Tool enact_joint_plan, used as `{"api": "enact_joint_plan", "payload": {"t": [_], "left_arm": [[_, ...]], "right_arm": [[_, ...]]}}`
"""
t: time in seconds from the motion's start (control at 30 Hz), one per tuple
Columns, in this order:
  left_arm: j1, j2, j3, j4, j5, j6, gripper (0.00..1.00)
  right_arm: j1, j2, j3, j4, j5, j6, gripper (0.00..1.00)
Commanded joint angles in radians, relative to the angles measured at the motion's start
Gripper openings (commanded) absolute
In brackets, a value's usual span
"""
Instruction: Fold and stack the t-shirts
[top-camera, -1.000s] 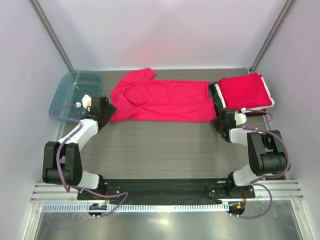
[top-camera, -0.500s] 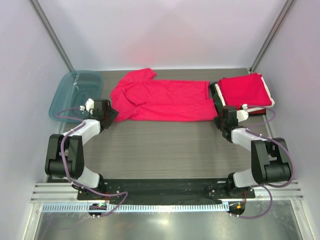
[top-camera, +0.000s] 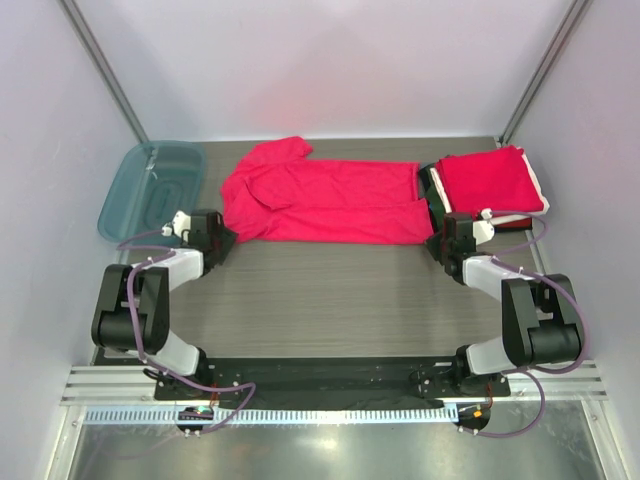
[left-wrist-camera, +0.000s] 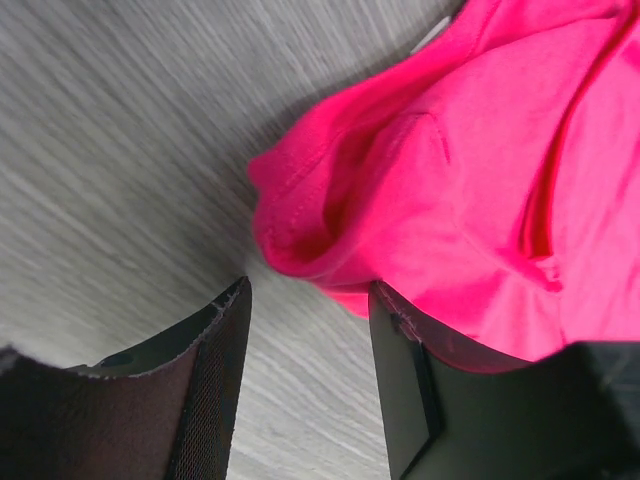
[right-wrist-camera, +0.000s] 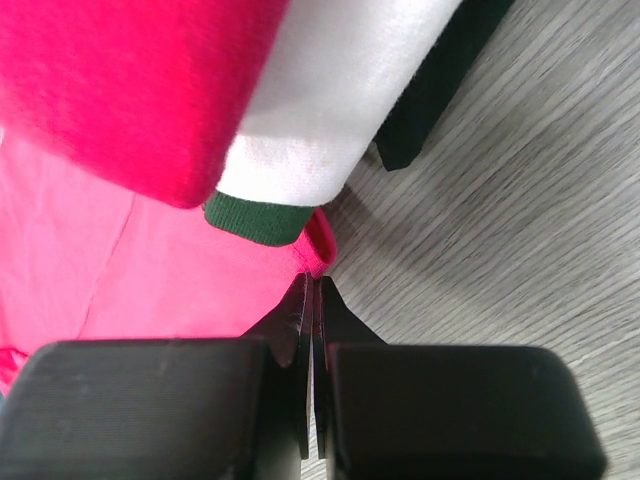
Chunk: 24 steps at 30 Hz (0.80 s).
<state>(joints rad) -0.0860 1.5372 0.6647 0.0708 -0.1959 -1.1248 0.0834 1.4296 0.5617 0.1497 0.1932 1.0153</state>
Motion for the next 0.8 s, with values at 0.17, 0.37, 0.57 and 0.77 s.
{"api": "enact_joint_plan", "payload": {"t": [0.17, 0.37, 0.57, 0.77], "left_arm": [[-0.012, 0.061, 0.007, 0.119, -0.062, -0.055, 0.49], [-0.012, 0.071, 0.032, 0.026, -0.178, -0.053, 0.06], [-0.012, -0.006, 0.018, -0.023, -0.249, 0.002, 0.00], [-0.011, -0.055, 0.042, -0.067, -0.237, 0.010, 0.00]], "right_arm": [[0.004, 0.018, 0.020, 0.031, -0.009, -0.029, 0.01], [0.003, 0.008, 0.023, 0.021, 0.000, -0.030, 0.01], [0.001, -0.075, 0.012, -0.029, 0.032, -0.026, 0.01], [-0.002, -0.121, 0.055, -0.073, 0.035, -0.011, 0.01]]}}
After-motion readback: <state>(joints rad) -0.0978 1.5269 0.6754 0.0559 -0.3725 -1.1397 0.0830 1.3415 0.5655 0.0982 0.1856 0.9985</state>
